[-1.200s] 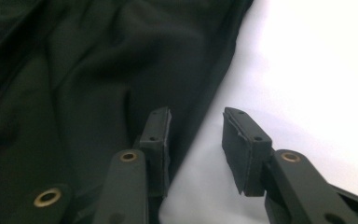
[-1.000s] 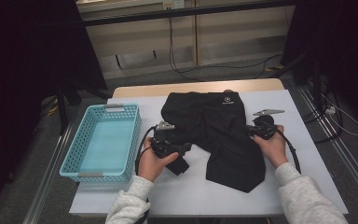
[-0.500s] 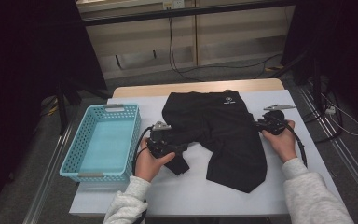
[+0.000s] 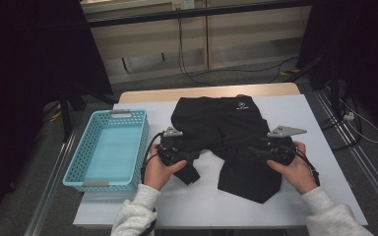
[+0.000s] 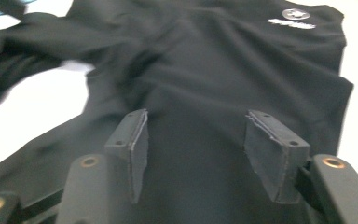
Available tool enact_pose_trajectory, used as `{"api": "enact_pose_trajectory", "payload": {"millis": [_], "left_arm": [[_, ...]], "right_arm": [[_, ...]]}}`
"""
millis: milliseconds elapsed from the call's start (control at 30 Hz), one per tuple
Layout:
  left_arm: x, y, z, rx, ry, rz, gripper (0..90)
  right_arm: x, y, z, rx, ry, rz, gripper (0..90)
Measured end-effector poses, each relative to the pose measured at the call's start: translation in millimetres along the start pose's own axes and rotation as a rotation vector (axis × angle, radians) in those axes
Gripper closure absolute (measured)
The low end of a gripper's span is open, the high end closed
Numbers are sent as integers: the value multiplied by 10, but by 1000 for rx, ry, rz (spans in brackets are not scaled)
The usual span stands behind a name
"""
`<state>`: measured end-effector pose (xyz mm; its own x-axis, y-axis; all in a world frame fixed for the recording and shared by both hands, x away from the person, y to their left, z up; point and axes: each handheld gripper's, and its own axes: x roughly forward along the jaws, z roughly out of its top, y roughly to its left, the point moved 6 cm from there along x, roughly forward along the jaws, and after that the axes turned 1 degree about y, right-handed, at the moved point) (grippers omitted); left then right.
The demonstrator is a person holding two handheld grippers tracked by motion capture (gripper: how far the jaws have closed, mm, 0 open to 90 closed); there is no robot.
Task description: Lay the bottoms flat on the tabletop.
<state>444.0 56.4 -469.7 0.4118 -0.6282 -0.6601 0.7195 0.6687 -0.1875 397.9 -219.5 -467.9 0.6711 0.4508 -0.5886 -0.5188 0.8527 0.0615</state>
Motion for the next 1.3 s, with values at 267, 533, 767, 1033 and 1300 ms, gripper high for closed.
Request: {"api": "enact_pose_trajectory", "payload": {"millis": [267,533,767,1033,1300], "left_arm": [[8,-18,8,9,1,7,204],[19,14,-15,0,9,10,204],[21,21,-15,-3,9,11,203],[26,40,-21,-9,8,14,206],[14,39,-6,-8,3,11,208]], "right_arm": [[-45,459,-198,-65,37,115,408],[-1,885,-326,-196,95,228,480],[107,1121,-462,-280,144,252,420],[136,1026,-410,-293,146,222,888],[32,760,-256,-131,68,271,894]]}}
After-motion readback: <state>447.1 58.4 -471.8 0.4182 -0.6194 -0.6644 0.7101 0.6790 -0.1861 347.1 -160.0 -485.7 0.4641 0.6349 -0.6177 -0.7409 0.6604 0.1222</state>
